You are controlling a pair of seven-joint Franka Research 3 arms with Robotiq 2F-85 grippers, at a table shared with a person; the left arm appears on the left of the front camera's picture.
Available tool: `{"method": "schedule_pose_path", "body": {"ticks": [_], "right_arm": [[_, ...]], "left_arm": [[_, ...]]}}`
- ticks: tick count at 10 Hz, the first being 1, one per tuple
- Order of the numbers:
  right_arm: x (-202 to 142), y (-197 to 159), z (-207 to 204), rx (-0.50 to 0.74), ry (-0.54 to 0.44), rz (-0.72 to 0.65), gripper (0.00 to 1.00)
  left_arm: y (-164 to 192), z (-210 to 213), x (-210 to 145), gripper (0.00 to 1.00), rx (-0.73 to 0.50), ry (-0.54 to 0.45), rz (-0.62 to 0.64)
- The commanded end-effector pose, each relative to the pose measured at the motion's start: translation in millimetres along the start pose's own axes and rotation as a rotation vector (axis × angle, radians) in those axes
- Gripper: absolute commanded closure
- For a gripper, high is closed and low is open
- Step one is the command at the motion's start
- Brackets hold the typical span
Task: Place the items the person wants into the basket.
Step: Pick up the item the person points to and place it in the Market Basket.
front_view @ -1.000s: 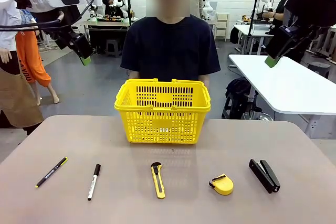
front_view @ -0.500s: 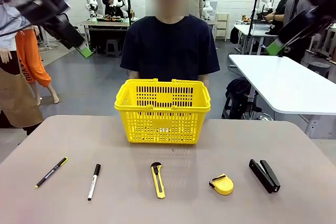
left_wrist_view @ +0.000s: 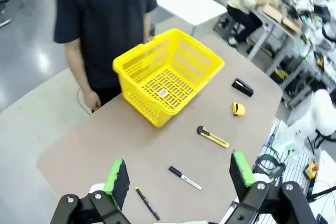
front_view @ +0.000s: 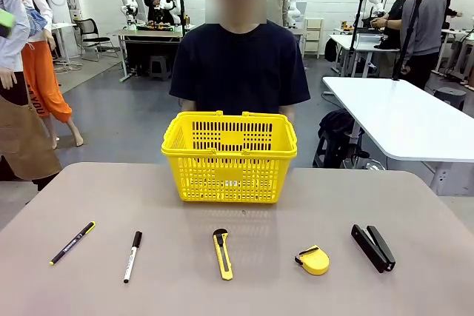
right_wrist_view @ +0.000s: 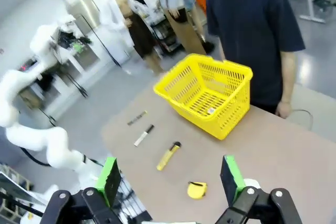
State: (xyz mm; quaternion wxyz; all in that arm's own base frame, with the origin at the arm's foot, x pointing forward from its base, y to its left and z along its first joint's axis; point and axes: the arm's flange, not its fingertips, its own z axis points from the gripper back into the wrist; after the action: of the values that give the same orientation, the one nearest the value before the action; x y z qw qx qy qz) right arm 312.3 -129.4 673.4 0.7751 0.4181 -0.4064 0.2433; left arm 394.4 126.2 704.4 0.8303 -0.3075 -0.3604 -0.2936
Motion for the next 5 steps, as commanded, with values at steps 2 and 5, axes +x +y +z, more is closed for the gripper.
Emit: {"method": "schedule_pose_path", "body": {"ticks": [2,5], "right_arm": [[-26,-14,55,0.056,-0.038,-0.052,0.00],[-40,-6,94,-0.025,0.034,-0.053,0.00]], "left_arm": [[23,28,-14,0.00,0.025,0.016,0.008],[27,42,-24,0.00,0.065,0.053,0.030]]}}
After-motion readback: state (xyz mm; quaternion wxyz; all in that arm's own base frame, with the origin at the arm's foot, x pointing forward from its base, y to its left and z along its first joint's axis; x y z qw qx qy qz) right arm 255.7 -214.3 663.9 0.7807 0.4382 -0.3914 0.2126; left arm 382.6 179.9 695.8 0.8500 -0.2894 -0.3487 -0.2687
